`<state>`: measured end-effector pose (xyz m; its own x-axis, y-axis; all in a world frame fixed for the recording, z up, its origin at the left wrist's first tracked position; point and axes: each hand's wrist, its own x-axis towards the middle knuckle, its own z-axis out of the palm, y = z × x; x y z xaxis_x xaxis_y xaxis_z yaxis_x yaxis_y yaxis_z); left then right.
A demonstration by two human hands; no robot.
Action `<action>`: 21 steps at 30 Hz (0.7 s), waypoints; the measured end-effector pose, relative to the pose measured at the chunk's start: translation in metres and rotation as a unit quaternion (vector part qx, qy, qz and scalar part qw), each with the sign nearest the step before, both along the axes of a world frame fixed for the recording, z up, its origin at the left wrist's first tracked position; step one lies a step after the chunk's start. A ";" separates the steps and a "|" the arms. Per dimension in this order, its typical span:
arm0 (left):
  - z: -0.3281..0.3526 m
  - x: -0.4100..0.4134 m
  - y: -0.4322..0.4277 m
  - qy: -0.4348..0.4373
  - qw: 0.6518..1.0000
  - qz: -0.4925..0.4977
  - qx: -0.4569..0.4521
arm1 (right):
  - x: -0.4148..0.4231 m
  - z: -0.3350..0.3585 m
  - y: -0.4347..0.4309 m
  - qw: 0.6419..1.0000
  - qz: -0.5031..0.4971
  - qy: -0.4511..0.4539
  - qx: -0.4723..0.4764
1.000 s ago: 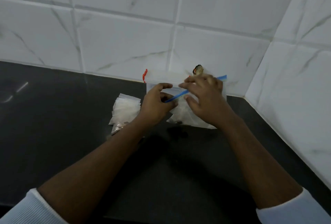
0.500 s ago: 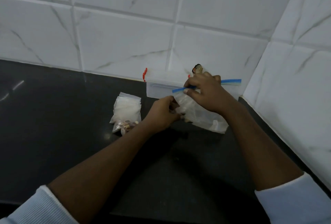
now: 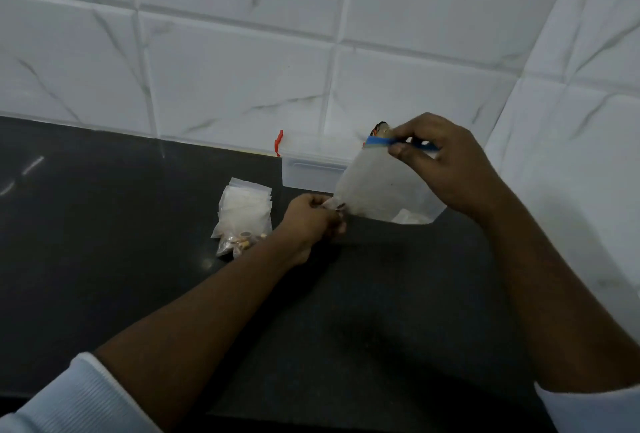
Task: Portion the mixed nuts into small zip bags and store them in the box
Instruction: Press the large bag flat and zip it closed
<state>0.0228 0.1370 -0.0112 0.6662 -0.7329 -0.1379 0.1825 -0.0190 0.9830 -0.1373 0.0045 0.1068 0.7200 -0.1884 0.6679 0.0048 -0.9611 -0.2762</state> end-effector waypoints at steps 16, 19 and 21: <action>-0.006 0.016 -0.013 0.168 0.982 0.084 -0.008 | -0.048 -0.086 0.045 0.928 0.008 0.371 -0.035; -0.008 0.017 -0.015 0.150 0.983 0.106 -0.002 | -0.052 -0.091 0.049 0.934 0.008 0.356 -0.034; -0.008 0.016 -0.017 0.139 0.983 0.118 -0.006 | -0.054 -0.094 0.054 0.921 0.022 0.386 -0.044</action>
